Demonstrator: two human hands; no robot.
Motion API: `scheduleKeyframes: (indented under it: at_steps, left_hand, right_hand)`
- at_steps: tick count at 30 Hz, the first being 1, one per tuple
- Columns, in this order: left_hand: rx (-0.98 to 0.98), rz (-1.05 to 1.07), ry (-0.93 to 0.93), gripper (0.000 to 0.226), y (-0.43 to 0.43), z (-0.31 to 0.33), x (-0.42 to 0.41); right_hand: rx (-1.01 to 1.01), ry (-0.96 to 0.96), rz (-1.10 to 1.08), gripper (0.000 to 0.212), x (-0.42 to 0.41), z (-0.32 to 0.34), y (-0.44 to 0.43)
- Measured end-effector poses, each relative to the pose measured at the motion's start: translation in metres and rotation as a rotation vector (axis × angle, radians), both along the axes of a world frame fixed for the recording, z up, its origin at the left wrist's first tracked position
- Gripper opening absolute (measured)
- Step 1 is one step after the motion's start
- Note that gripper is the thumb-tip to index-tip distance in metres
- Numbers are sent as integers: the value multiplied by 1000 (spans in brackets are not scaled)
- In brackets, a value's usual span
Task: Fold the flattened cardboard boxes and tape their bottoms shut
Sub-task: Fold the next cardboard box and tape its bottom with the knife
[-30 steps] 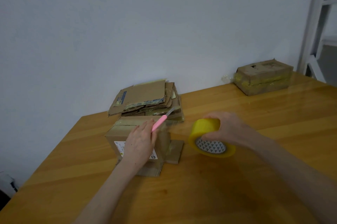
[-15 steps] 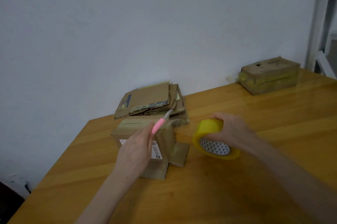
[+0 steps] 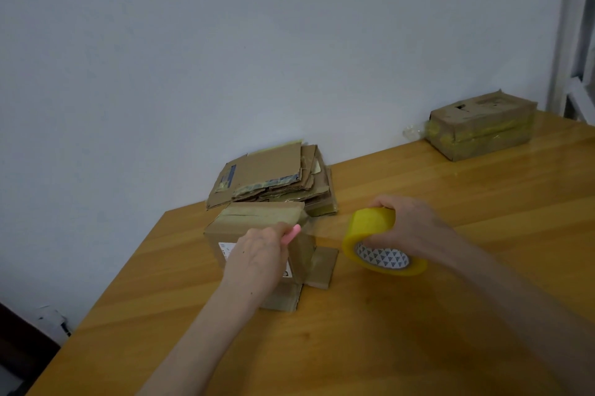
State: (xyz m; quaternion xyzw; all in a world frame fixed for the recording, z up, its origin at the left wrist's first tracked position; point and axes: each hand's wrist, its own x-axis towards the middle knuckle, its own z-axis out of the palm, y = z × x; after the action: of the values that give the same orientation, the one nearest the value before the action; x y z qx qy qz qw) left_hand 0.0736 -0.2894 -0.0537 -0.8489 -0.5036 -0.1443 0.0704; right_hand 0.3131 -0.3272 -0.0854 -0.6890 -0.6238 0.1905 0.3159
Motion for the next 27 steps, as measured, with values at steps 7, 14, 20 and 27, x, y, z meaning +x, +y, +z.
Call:
scheduleKeyframes:
  at_steps: [7,14,20,27]
  left_hand:
    - [-48,-33,-1,29,5,1,-7]
    - [-29,-17,14,34,6,-9,-4]
    - [71,58,178,34,3,-19,5]
    - [-21,-69,-23,34,5,-23,-1]
  right_hand:
    - [-2,-29,12,62,-2,1,1]
    - [-1,-41,34,54,-5,-2,5]
    - [-11,-57,37,54,-9,-1,4]
    - [-26,-50,22,51,-10,1,2]
